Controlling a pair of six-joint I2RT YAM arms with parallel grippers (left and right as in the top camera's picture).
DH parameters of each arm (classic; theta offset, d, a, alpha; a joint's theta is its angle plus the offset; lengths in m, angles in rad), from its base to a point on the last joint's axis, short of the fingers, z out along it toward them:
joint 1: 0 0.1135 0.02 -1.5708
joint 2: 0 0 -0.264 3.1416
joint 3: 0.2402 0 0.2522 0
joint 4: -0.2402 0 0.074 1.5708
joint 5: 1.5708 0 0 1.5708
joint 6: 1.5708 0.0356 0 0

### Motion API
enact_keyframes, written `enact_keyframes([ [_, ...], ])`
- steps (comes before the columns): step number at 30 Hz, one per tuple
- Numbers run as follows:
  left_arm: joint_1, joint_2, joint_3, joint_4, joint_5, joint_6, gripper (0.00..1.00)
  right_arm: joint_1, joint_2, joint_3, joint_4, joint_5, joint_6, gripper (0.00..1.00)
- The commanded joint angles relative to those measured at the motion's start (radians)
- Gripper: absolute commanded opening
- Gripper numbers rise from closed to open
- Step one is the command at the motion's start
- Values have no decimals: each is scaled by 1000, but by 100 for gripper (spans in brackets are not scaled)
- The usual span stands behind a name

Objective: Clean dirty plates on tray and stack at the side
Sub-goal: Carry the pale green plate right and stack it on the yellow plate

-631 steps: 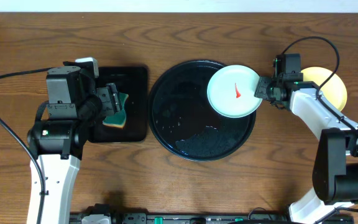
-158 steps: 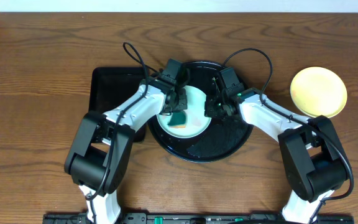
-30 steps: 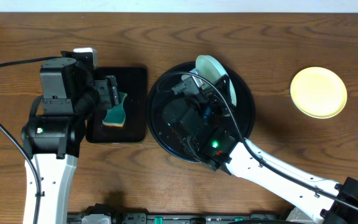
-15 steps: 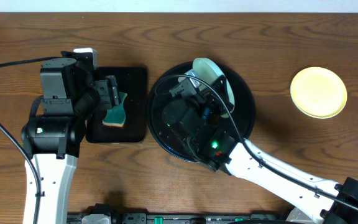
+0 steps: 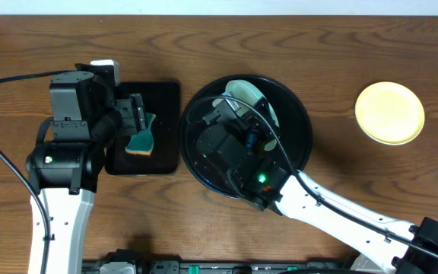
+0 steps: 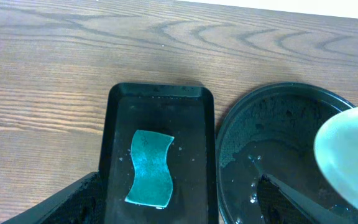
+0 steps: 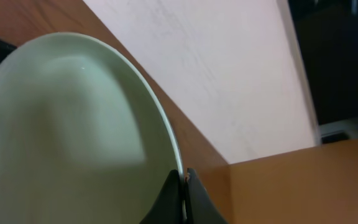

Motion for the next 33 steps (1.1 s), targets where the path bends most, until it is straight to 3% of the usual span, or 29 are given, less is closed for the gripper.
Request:
enact_keyframes([
  [1, 1, -3, 7, -10, 2, 14, 80, 2, 2, 5, -54, -113, 139, 1],
  [6, 1, -3, 7, -30, 2, 14, 80, -54, 2, 5, -178, -322, 463, 1],
  [10, 1, -3, 7, -47, -6, 14, 80, -169, 2, 5, -183, -573, 632, 1],
  [16, 1, -1, 7, -61, -6, 14, 80, -350, 0, 5, -188, -801, 694, 1],
  [24, 1, 20, 0, -77, -6, 14, 80, -765, -6, 5, -276, -1115, 722, 1],
  [33, 1, 64, -3, -76, -6, 14, 80, -1255, -6, 5, -358, -1141, 712, 1],
])
